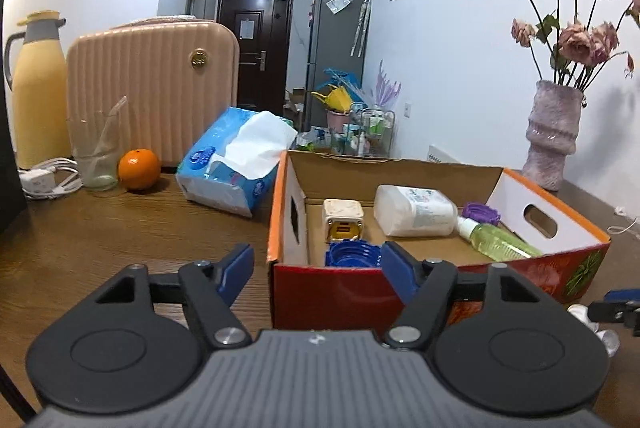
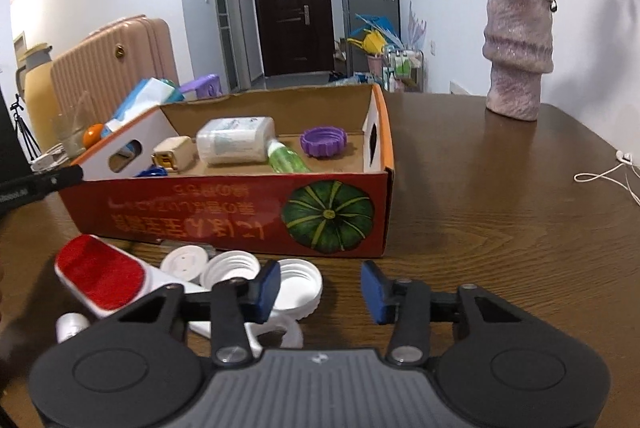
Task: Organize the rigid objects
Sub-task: 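Reach the right tool to a white round cap and close on it, then carry the white cap into the box and open the right tool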
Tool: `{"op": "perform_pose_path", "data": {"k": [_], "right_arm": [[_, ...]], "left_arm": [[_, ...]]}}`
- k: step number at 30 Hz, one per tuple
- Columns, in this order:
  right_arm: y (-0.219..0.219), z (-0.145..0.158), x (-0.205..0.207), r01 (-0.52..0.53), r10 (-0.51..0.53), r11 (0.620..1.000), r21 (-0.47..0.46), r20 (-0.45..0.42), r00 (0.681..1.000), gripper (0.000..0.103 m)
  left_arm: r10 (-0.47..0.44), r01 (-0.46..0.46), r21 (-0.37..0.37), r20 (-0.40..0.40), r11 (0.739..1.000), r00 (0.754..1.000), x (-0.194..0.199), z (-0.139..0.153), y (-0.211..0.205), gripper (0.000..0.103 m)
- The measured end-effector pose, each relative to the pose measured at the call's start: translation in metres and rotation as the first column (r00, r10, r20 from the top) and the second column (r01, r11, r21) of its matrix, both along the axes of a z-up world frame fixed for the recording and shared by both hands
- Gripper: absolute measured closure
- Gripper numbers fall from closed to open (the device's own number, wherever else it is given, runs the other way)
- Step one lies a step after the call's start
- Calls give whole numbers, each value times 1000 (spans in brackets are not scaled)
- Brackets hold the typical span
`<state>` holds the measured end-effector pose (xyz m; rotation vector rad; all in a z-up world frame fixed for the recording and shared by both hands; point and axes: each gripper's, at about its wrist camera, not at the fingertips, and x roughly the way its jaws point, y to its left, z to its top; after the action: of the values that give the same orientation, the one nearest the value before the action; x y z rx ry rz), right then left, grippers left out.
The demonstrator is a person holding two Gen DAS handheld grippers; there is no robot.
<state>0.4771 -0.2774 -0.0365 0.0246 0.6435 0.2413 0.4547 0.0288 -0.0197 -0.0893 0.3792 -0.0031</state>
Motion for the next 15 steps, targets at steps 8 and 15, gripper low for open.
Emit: {"op": "perform_pose_path", "data": {"k": [8, 15], "right_arm": [[4, -11, 14, -17, 17, 1000, -11, -45, 999, 96], [5, -8, 12, -3, 2, 1000, -25, -32, 999, 98]], "left_arm": [[-11, 11, -30, -24, 999, 1000, 4, 0, 2, 41], [-12, 12, -29, -23, 1000, 1000, 3, 0, 2, 41]]}}
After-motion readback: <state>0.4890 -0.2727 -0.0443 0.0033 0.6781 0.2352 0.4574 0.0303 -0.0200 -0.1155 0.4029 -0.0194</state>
